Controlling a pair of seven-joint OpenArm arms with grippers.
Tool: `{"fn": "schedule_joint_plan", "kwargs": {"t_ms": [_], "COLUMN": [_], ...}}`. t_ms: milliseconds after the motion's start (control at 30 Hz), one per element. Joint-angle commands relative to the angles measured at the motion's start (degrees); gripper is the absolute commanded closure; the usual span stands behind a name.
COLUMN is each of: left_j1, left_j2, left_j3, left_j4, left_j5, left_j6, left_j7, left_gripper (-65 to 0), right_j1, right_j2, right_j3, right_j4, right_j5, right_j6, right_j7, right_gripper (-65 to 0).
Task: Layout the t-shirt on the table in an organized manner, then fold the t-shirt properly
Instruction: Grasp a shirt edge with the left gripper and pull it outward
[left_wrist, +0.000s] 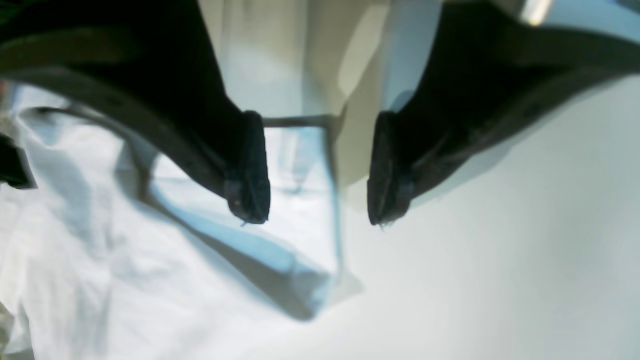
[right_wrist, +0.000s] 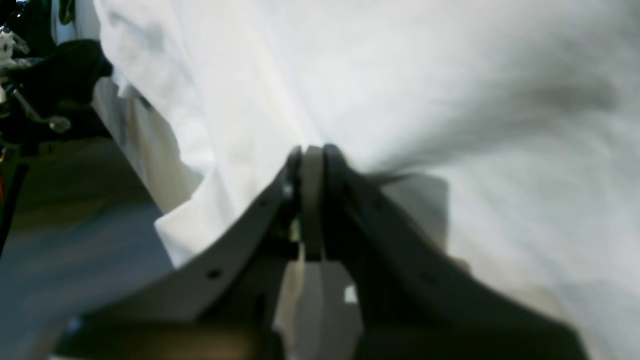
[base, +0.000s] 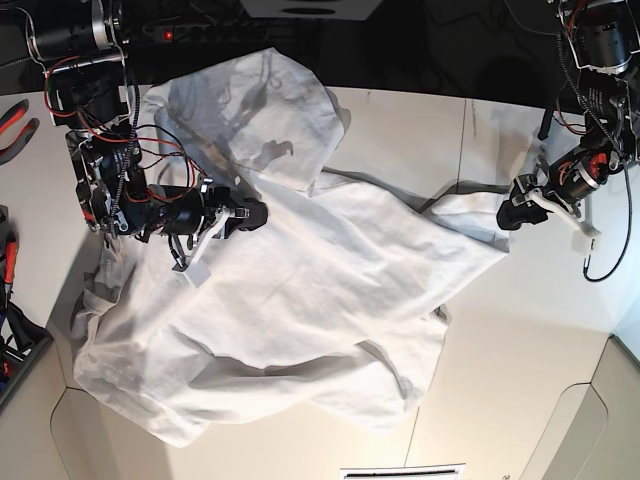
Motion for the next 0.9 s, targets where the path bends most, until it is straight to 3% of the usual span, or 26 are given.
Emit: {"fn": "schedule_joint_plan", "kwargs": {"t_ms": [0,233,267,333,367,467,600,867], "left_j1": [-0.5,-0.6,-0.6,-0.6,-0.9,-3.5,-9.2,-16.1], "left_j2": [-0.1,2.0,2.0,1.9,1.7,-0.7,-5.2,-15.0], "left_j3": [-0.2,1.5,1.8,2.0,2.0,2.0,2.0,2.1], "left_j4": [0.4,0.5,0.5,0.6,0.7,1.0,4.5,23.2], "left_j5": [-0.5,-1.5,-1.8,-2.1,-2.3,-2.3,-2.2,-3.7], "left_j6": [-0.6,-1.5,-1.5,-1.5,-1.6,-3.8,-4.1,-5.0], "left_j7": [0.4,1.7,1.7,1.7,1.7,1.8,3.1,3.5], "left_gripper": [-35.2,-32.9,-27.2,-6.8,0.0,0.0,0.0,0.0], "right_j1": [0.5,0.5,0.5,0.5,0.5,0.5,0.5,0.5], "right_j2": [0.9,0.9,0.9,0.9,0.9,0.9,0.9,0.9], "right_j3": [0.0,0.0,0.0,0.0,0.0,0.0,0.0,0.0], "right_j4": [0.4,0.4,0.4,0.4,0.4,0.4,0.4,0.4], "right_j5": [-3.2,-3.2,-3.2,-3.2,-3.3,-3.5,-6.1,-7.5], "right_j6": [-1.7,-1.7,-1.7,-1.7,-1.7,-1.7,-2.0,-2.4], "right_j7": [0.2,0.1,0.1,0.1,0.1,0.1,0.1,0.2], "right_gripper": [-0.7,-0.7,-0.7,-0.7,-0.7,-0.7,-0.7,-0.6]}}
